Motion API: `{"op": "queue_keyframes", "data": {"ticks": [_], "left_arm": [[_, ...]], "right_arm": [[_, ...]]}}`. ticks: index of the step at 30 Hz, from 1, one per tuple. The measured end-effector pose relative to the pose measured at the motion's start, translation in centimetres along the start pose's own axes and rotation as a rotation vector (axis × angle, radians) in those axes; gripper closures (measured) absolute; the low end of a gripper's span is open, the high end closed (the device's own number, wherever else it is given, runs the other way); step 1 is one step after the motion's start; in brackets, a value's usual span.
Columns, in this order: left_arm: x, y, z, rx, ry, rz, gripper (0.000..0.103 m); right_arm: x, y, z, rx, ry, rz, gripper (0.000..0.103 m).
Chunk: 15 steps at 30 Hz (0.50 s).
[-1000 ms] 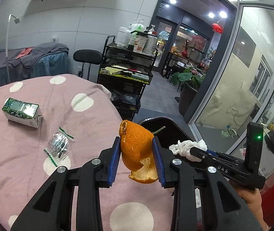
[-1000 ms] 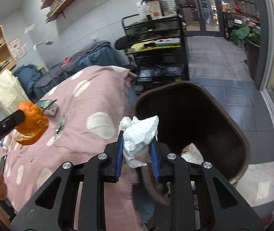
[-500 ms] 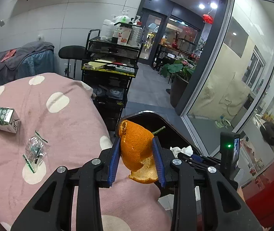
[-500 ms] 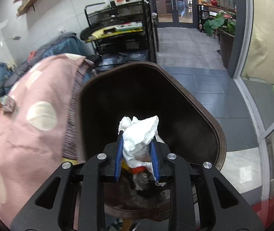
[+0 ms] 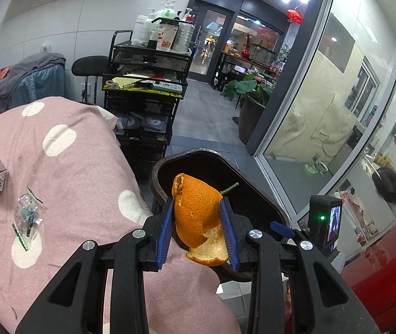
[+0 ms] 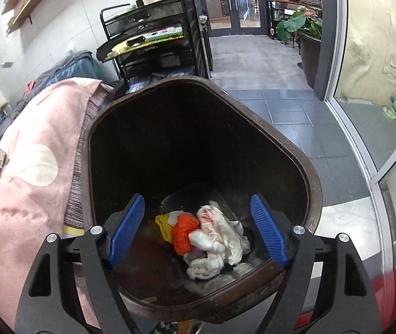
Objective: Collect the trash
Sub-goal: 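Carry the white tissue into the bin and open the right tool while the left tool carries the peel, then lower the orange peel into the bin and open the left tool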
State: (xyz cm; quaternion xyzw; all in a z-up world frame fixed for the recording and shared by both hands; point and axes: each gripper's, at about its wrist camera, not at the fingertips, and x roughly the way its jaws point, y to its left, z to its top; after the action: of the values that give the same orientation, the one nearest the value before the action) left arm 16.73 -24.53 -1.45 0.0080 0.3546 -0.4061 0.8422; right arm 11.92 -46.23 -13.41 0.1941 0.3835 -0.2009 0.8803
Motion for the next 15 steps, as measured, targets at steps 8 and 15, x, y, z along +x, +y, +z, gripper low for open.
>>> {"op": "queue_keyframes", "data": {"ticks": [8, 15], "left_arm": [[1.8, -1.6, 0.8, 0.017, 0.012, -0.022, 0.071], [4.7, -2.6, 1.4, 0.031, 0.067, -0.032, 0.071]], "right_arm": [[-2.5, 0.4, -0.8, -0.017, -0.078, -0.007, 0.018], [-4.1, -0.4, -1.3, -0.004, -0.106, -0.014, 0.016]]}}
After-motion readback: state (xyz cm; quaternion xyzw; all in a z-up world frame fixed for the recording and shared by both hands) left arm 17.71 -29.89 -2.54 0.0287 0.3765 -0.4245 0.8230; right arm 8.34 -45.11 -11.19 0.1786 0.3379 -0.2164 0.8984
